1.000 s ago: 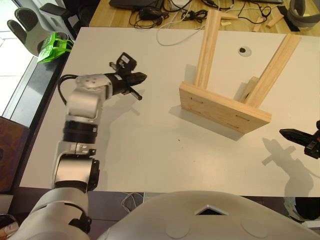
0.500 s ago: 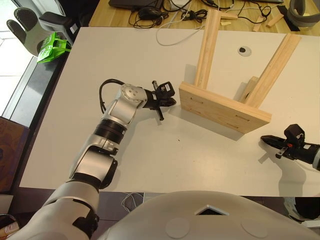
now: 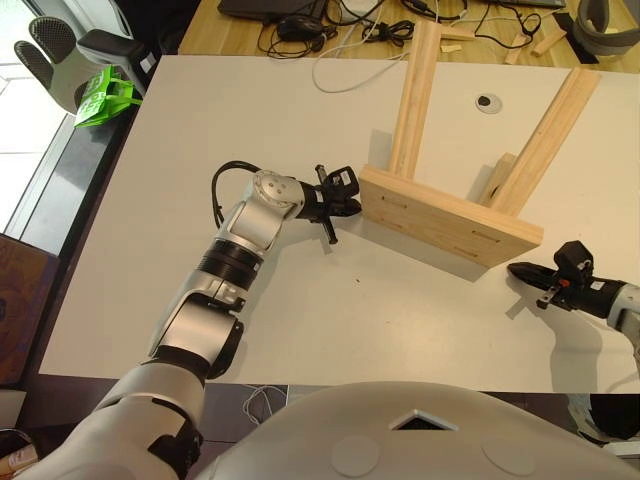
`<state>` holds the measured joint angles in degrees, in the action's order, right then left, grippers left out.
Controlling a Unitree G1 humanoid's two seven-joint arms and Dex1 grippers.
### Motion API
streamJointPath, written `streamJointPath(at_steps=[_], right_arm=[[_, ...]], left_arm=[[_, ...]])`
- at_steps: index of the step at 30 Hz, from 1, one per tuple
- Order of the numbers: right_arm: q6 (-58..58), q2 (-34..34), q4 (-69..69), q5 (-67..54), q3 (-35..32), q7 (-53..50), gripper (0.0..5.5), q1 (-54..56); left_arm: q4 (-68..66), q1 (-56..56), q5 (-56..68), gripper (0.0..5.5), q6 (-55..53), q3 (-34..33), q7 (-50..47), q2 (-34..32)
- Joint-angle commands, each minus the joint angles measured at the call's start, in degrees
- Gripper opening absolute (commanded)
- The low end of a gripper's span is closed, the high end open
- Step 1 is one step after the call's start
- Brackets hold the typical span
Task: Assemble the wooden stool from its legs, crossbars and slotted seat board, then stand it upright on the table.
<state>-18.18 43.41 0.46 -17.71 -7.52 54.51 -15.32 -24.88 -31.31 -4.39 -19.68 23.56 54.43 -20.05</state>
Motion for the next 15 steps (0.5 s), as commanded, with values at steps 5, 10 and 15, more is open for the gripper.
streamJointPath(at_steps=[5, 10, 15], right_arm=[[-4.12, -0.02, 0.59, -2.7, 1.75, 3.14, 0.0, -0.79], [-5.21, 0.32, 0.3, -3.84, 1.46, 4.0, 0.0, -0.81], [-4.81, 0.09, 0.9, -3.2, 1.88, 3.43, 0.0, 0.0]], left_arm=[[1.7, 0.36, -0.1, 0.04, -0.87, 0.12, 0.99, -0.23], [2.57, 0.77, -0.06, 0.04, -1.3, 0.08, 1.2, -0.24], [3.55, 1.1, 0.46, 0.04, -1.63, 0.16, 2.05, -0.19]])
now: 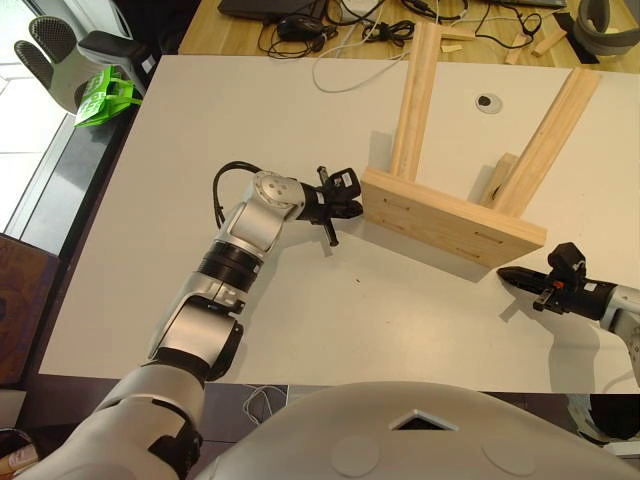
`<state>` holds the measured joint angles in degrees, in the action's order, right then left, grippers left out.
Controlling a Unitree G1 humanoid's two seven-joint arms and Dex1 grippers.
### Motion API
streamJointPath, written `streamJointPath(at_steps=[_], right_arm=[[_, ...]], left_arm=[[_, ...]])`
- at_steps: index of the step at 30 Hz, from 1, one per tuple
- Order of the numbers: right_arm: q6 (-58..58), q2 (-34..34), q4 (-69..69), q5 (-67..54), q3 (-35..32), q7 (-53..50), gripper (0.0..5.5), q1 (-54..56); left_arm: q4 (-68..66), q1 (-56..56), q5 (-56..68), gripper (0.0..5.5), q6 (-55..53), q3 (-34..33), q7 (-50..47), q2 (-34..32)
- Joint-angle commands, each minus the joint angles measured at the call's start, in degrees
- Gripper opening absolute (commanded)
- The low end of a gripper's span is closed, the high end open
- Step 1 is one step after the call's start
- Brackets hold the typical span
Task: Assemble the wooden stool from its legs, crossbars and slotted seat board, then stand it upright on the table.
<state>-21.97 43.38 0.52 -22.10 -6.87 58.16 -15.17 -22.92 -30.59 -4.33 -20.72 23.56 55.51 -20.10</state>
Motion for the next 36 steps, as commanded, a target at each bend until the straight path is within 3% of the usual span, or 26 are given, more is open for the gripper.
streamJointPath(at_steps=[1, 14, 36], right_arm=[[-1.11, 0.1, 0.76, 1.21, 1.4, -0.22, 0.0, -0.02], [-2.87, -0.56, -0.78, 1.15, 3.63, -0.68, 0.0, 2.25], [-14.69, -0.62, -13.18, -11.06, -3.25, 1.83, 0.0, 1.57]], left_arm=[[1.88, 0.48, 0.54, 0.04, -0.71, 0.19, 1.22, -0.13], [4.94, 1.4, 1.87, 0.04, -2.65, 0.03, 3.22, 0.0], [17.36, 5.1, 10.41, 0.04, -12.66, -4.52, 7.24, -1.63]])
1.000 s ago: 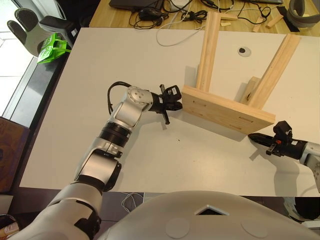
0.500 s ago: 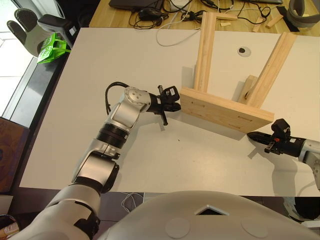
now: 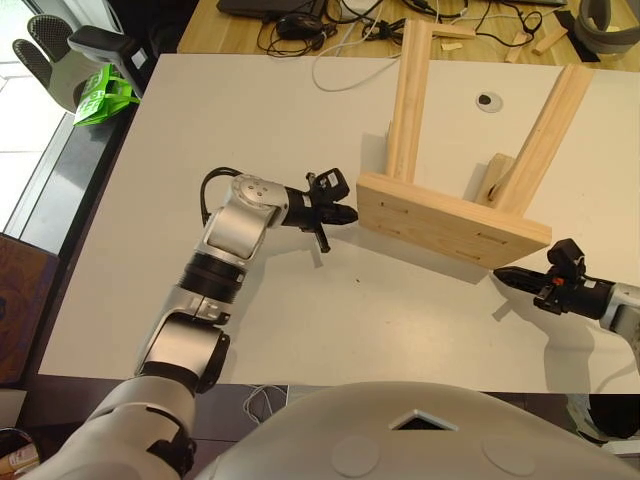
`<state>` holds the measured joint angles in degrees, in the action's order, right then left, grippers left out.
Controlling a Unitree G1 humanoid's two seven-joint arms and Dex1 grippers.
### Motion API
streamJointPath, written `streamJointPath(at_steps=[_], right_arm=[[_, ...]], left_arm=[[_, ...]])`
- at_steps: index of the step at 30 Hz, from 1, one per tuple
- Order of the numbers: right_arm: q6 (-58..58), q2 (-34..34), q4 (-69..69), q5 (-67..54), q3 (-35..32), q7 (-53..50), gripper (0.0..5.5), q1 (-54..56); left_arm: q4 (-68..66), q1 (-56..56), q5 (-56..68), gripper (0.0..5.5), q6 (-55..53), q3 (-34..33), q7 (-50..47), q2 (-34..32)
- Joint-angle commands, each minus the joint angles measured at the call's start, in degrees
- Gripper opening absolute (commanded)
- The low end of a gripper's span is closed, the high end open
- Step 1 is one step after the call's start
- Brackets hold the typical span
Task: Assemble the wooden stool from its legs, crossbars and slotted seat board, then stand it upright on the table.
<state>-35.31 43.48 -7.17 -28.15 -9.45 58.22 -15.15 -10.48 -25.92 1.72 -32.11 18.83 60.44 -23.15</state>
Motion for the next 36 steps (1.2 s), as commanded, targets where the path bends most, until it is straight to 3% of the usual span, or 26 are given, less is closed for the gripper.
streamJointPath(at_steps=[1, 16, 36], right_arm=[[-1.83, -0.7, -6.1, -5.39, -0.92, 1.82, 0.0, 1.43], [-12.1, -0.14, -19.38, -15.55, -10.13, -0.43, 0.0, 0.07], [-18.54, -0.25, -24.51, -23.91, -12.1, -5.35, 0.0, 4.63]], left_arm=[[5.71, 0.71, 4.68, 0.04, -1.82, 0.01, 2.3, 1.22], [14.19, 2.89, 9.84, 0.04, -8.84, -5.96, 0.07, 1.02], [18.86, 0.94, 18.45, 0.04, -15.34, -12.63, -3.16, 2.32]])
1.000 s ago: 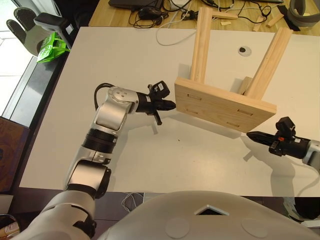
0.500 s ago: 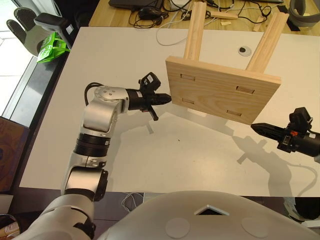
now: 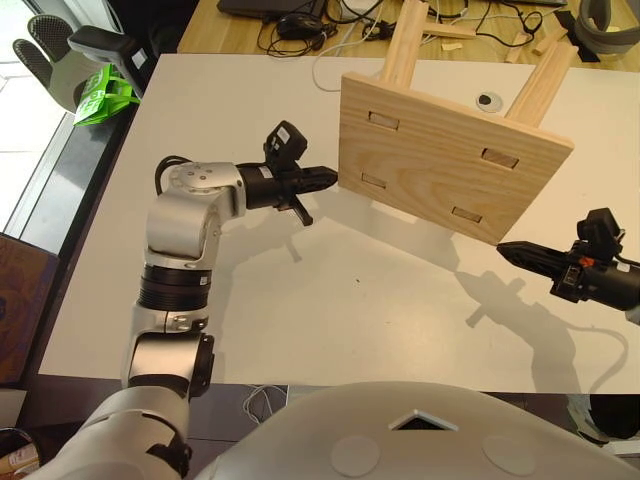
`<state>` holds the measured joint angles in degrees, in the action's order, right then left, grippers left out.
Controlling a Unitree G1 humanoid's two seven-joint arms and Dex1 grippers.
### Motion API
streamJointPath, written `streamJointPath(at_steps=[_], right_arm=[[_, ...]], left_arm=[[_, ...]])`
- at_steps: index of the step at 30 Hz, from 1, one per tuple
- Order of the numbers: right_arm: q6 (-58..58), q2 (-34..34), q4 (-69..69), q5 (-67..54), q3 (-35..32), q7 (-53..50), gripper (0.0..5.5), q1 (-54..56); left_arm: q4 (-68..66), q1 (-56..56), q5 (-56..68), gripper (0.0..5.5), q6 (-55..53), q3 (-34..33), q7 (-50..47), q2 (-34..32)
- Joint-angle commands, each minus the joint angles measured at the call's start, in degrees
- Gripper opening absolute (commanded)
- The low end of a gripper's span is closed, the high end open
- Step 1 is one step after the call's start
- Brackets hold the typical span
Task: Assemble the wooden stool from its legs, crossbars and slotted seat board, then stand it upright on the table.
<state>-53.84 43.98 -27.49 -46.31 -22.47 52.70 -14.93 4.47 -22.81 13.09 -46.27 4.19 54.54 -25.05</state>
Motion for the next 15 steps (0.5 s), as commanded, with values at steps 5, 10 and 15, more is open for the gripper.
streamJointPath(at_steps=[5, 10, 15], right_arm=[[-1.77, -0.69, -4.56, -8.42, -0.03, -0.74, 0.0, 5.8], [-2.23, -0.56, -5.09, -10.57, -0.53, -1.46, 0.0, 6.29], [-4.18, -0.88, -6.56, -14.42, -0.45, -4.86, 0.0, 8.73]], left_arm=[[5.19, -2.95, 9.54, 0.04, -2.9, 0.21, 1.83, 4.45], [5.45, -3.82, 12.47, 0.04, -3.53, -1.88, 1.39, 5.68], [6.15, -4.01, 14.69, 0.04, -4.31, -2.93, 1.09, 6.04]])
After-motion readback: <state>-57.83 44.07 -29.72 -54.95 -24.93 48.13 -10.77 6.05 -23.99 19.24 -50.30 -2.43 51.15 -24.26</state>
